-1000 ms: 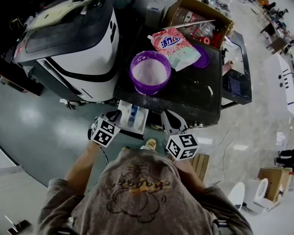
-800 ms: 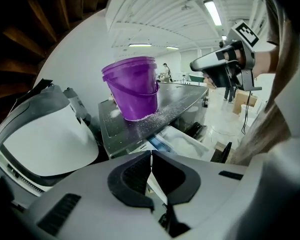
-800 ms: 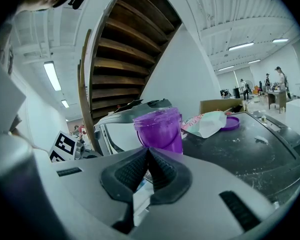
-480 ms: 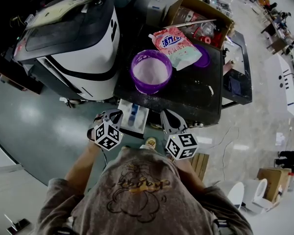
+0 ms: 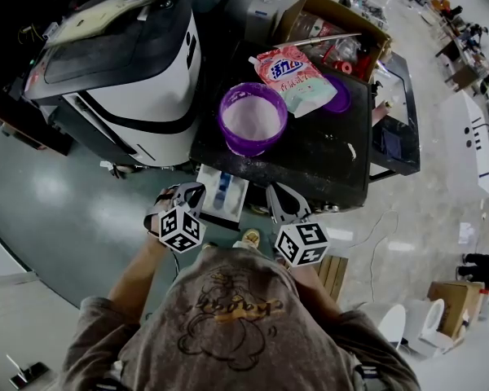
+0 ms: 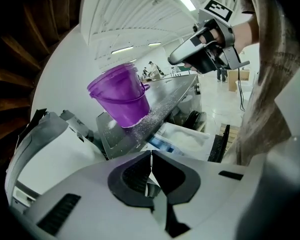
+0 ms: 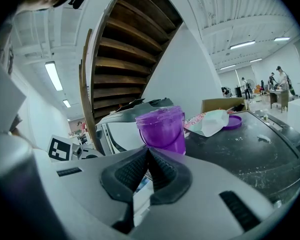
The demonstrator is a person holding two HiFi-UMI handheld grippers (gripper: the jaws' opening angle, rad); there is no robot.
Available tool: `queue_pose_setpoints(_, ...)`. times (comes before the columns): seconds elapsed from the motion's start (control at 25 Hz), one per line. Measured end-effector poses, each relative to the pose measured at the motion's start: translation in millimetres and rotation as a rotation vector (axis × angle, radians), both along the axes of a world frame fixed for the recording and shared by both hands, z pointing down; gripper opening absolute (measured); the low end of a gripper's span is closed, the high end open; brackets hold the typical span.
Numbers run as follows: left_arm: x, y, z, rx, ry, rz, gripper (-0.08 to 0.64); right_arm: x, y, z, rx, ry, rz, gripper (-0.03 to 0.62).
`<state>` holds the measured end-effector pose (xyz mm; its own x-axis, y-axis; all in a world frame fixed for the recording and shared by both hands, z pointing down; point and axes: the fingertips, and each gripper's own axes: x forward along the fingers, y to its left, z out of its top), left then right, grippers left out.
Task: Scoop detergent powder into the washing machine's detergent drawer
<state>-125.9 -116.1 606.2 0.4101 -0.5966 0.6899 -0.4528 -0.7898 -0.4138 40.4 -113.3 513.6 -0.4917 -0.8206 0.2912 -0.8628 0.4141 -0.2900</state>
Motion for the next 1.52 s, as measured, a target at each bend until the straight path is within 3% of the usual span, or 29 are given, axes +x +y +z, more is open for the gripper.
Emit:
queue_pose_setpoints(0.48, 1, 1, -6, 0.012, 0.014, -0.011, 0.023, 5, 1, -1, 0.004, -0.001, 0.006, 0.000)
queue_pose_setpoints(0.6, -4, -3, -11, -0.049, 0.133, -0.102, 0.023, 6, 1, -2, 0.006, 0.000, 0.007, 0.000)
queue_pose_setpoints(0.8, -19, -14, -26, -0.200, 0.445, -0.320, 0.023, 7, 1, -2, 0.007, -0.001, 0.007, 0.000)
queue_pose_setpoints(0.92, -24, -16, -37, -0.241, 0.572, -0.396, 0.023, 6, 1, -3, 0.009, 0.000, 0.004, 0.000)
queue_pose_setpoints(1.24, -32, -16, -65, -0.261, 0.774, -0.486, 0.023, 4, 0, -4, 0.010, 0.002, 0.002, 0.000)
queue_pose_setpoints(1.52, -28, -11, -94, -0.193, 0.827, -0.481, 0.023, 8, 3, -5, 0.012, 0.003, 0.015, 0.000)
